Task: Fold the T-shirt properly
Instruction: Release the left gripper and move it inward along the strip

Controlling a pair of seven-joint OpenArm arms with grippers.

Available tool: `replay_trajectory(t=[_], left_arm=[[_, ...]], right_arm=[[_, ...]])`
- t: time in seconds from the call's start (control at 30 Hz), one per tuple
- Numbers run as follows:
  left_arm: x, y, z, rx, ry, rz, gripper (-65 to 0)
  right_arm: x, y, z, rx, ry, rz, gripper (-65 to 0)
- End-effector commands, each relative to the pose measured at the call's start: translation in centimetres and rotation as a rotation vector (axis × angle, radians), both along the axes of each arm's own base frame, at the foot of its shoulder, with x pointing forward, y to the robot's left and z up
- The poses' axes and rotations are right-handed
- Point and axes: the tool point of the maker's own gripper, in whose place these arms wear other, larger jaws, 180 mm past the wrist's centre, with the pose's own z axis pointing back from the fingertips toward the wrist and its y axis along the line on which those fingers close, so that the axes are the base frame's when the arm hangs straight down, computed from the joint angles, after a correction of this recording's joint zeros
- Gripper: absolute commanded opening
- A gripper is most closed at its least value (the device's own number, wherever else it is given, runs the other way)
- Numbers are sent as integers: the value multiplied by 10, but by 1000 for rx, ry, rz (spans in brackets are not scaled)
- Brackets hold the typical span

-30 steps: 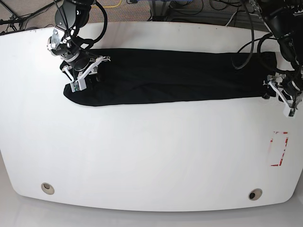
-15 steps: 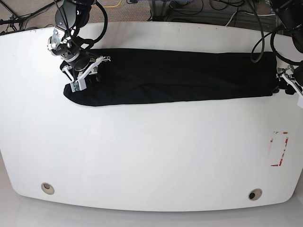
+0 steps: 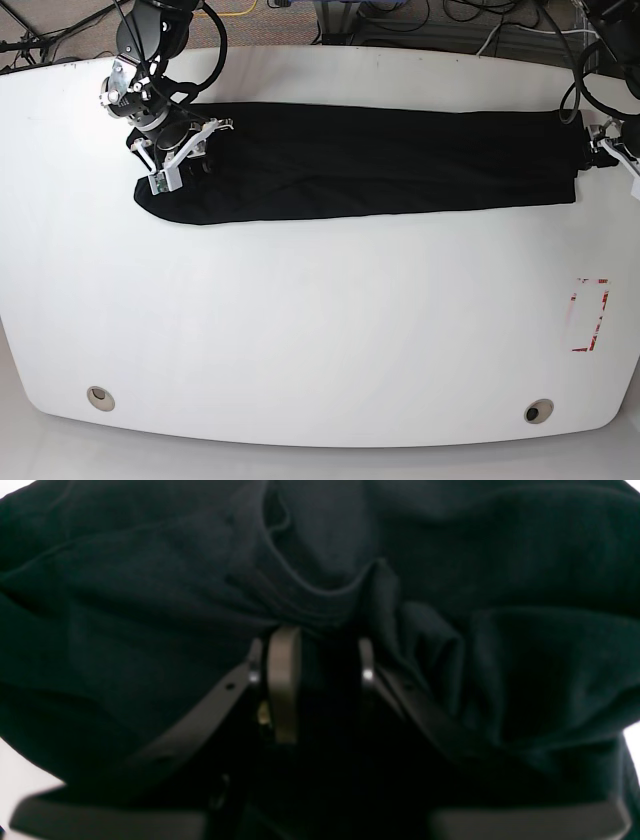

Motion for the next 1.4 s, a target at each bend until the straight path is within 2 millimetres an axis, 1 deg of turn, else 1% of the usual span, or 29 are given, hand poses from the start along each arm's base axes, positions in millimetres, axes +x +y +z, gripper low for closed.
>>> replay_trajectory(t=[0.0,0.2,0.27,0.37,0.57,0.63,0.73,0.8,0.83,0.87,0.9,0.93,1.23,1.3,1.37], left_arm=[[8,1,11,16,-37,-24,-208],[9,-14,2,-1,-16,-64,-210],[9,-26,-6,-27,-11,-73,-210],[8,-36,-11,-48,-7,-76,-210],[5,-39,-14,-56,2,-77,-212],[5,-39,-14,-56,3,-78,-228],[5,-39,-15,-54,6,-78,-331],[5,-39,-15,-55,6,-77,-439],[5,-39,-15,-54,4,-76,-507],[5,-39,-15,-54,4,-76,-543],[5,-39,-15,-54,2,-76,-601],[6,-39,-15,-53,1,-77,-631],[7,-38,-11,-47,-6,-82,-625],[11,-39,-6,-36,-21,-92,-625],[16,-40,4,-9,-49,-114,-625]], right_arm=[[-3,-3,-3,-21,23,6,-504],[-3,-2,-2,-20,21,6,-504],[-3,-2,-2,-20,21,6,-504],[-3,-2,-2,-20,21,6,-504],[-2,-2,-1,-19,17,6,-504],[-2,-2,-1,-19,17,6,-504],[-2,-2,-1,-19,17,6,-504],[-2,-2,-2,-19,19,6,-504],[-2,-2,-2,-19,19,6,-504],[-2,-2,-2,-19,19,6,-504],[-2,-2,-1,-19,17,6,-504],[-1,-2,-1,-19,16,6,-504],[0,-2,0,-17,13,5,-504],[0,-2,0,-17,13,5,-504],[0,-2,0,-17,13,5,-504]])
